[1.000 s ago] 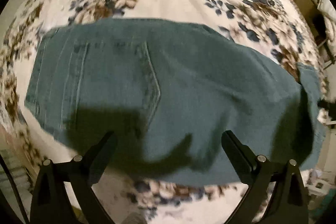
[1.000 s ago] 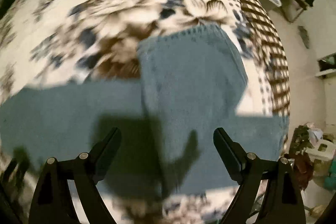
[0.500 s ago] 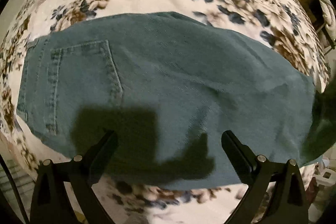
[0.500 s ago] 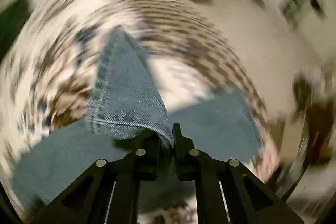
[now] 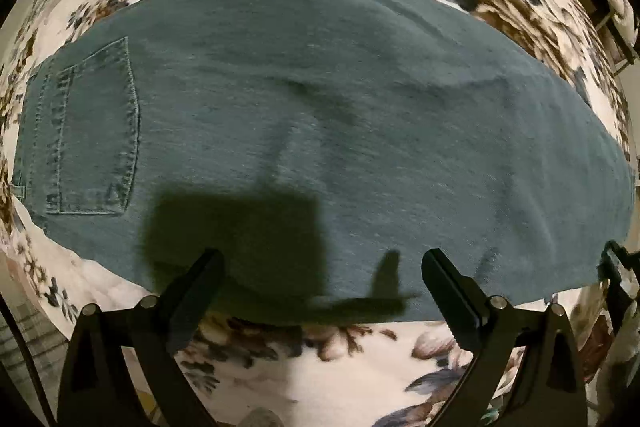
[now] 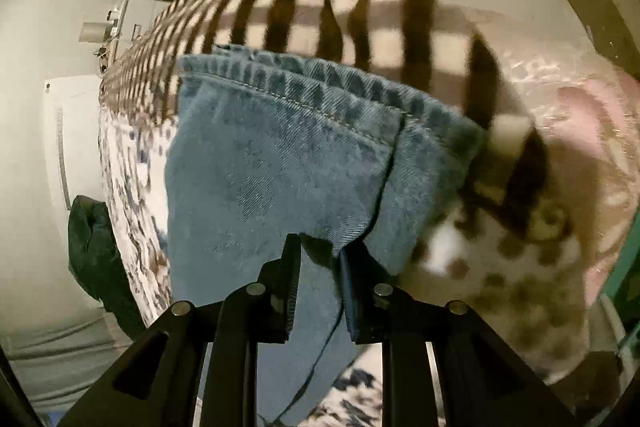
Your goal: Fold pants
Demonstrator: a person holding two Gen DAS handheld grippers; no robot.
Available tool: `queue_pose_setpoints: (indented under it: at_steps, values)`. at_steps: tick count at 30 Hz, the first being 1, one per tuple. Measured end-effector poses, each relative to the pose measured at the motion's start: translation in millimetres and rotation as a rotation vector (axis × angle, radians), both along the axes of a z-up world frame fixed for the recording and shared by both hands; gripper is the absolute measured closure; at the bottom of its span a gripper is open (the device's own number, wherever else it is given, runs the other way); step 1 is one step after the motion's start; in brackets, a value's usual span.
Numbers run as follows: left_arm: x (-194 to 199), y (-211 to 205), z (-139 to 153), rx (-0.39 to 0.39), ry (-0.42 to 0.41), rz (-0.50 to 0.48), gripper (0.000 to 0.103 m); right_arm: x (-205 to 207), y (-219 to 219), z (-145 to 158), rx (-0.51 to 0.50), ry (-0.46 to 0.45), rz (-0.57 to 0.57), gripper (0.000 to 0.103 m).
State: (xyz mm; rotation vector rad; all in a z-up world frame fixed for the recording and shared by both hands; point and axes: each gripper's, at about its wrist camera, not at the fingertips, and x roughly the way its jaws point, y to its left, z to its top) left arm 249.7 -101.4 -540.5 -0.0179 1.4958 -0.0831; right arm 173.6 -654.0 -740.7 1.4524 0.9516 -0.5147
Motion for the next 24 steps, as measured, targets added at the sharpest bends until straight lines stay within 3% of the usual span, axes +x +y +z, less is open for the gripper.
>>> queue_pose_setpoints:
  at_steps: [3, 5, 11, 13, 15, 17, 18, 20, 22, 24]
  values:
    - [-4.2, -7.9, 0.0, 0.016, 0.002, -0.001, 0.002, 2.2, 2.1, -1.2, -0.036, 0.01, -0.001, 0.083]
    - [-4.8, -10.4, -2.6, 0.023, 0.001, -0.002, 0.002, 7.5, 5.2, 5.6, -0.071, 0.006, 0.006, 0.098]
    - [-15.4, -3.7, 5.1, 0.015, -0.016, -0.004, 0.002, -7.3, 12.2, 71.8, -0.215, 0.0, -0.004, 0.099]
    - [-16.7, 1.8, 4.2, 0.016, -0.016, 0.008, 0.002, -8.7, 10.2, 67.7, -0.226, 0.055, 0.009, 0.099]
    - [-17.8, 7.7, 3.7, 0.019, -0.004, 0.037, 0.002, 3.2, 6.1, 34.5, -0.151, 0.148, 0.089, 0.097]
    - [-20.5, 21.3, 2.7, 0.01, 0.0, 0.072, 0.002, 13.7, 6.0, 18.0, -0.119, 0.22, 0.158, 0.083]
    - [-22.4, 29.4, 3.9, -0.003, -0.003, 0.088, 0.002, 15.6, 7.8, 21.4, -0.124, 0.212, 0.164, 0.075]
    - [-27.5, 50.0, 8.5, -0.024, -0.011, 0.125, 0.002, 19.7, 24.4, 44.0, -0.153, 0.183, 0.189, 0.03]
    - [-34.5, 78.6, 15.8, -0.07, -0.02, 0.186, 0.002, 24.8, 51.2, 60.3, -0.167, 0.161, 0.218, 0.026]
    - [-39.1, 113.0, 20.9, -0.094, -0.024, 0.259, 0.002, 34.5, 96.6, 65.5, -0.097, 0.118, 0.307, 0.026]
